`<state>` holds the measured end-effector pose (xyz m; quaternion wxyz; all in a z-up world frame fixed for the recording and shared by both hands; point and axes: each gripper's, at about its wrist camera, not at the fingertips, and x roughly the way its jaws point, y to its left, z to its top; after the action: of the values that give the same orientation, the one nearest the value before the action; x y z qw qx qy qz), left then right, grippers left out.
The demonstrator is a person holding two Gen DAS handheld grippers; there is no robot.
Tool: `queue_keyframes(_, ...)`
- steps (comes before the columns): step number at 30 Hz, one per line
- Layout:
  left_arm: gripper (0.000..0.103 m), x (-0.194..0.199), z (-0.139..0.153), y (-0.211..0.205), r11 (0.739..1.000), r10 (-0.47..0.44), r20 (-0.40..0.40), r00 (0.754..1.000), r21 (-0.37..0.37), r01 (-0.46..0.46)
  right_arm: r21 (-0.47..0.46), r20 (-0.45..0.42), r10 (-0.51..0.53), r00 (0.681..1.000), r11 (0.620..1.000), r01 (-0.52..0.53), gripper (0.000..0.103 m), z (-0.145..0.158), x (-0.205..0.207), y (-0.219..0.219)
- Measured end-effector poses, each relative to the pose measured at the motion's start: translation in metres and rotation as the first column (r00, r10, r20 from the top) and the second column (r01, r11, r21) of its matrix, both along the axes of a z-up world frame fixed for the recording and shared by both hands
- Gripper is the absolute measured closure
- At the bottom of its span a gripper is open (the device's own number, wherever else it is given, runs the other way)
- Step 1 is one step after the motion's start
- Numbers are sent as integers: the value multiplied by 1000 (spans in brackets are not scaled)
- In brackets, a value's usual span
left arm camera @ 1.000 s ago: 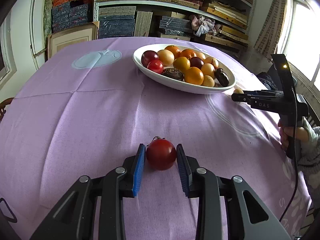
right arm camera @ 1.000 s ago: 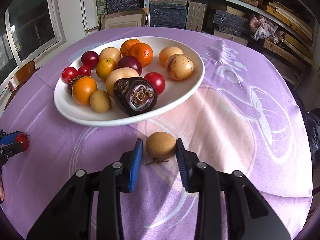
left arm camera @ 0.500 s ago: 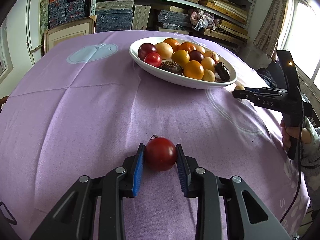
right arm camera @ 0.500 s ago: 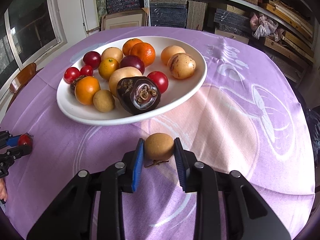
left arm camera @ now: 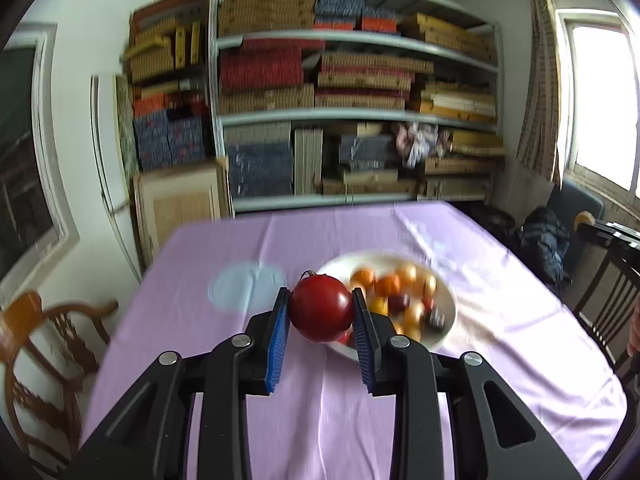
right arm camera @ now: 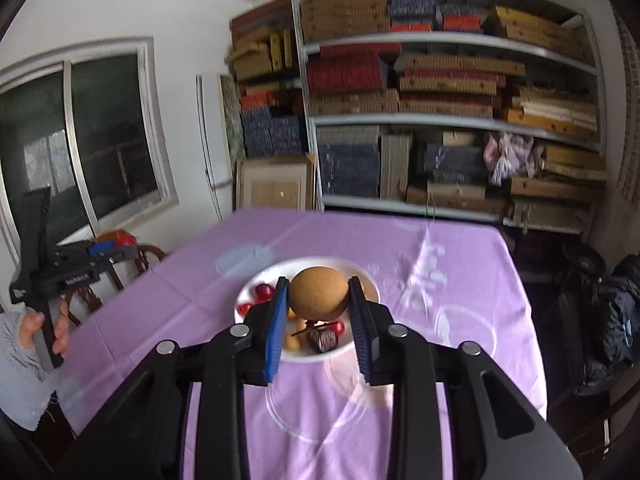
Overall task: Organize fruits
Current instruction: 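Carry the tomato to the plate with left gripper while right carries the tan fruit, then open both grippers to drop the tomato and tan fruit onto the plate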
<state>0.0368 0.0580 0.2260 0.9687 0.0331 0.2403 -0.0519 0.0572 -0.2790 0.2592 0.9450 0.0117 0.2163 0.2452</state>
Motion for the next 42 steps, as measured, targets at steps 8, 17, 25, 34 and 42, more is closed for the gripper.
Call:
queue_keyframes(8, 73, 96, -2, -60, 1000, -16, -29, 999, 6, 16, 24, 33, -11, 999, 1000, 10, 74, 25, 69, 34)
queue_keyframes(17, 72, 208, -133, -76, 999, -27, -312, 950, -30, 19, -104, -282, -2, 960, 994, -28, 74, -128, 191, 109)
queue_keyframes(25, 53, 217, -176, -56, 999, -15, -325, 945, -51, -1, -159, -322, -34, 946, 987, -19, 62, -175, 210, 126)
queue_keyframes(34, 25, 187, -112, -41, 995, 46, -214, 976, -81, -65, -95, -145, -33, 989, 995, 20, 41, -98, 179, 103)
queue_keyframes(42, 3, 76, 9, -21, 991, 102, 55, 993, -92, -96, 3, 237, -26, 971, 1000, 26, 7, 34, 32, 70)
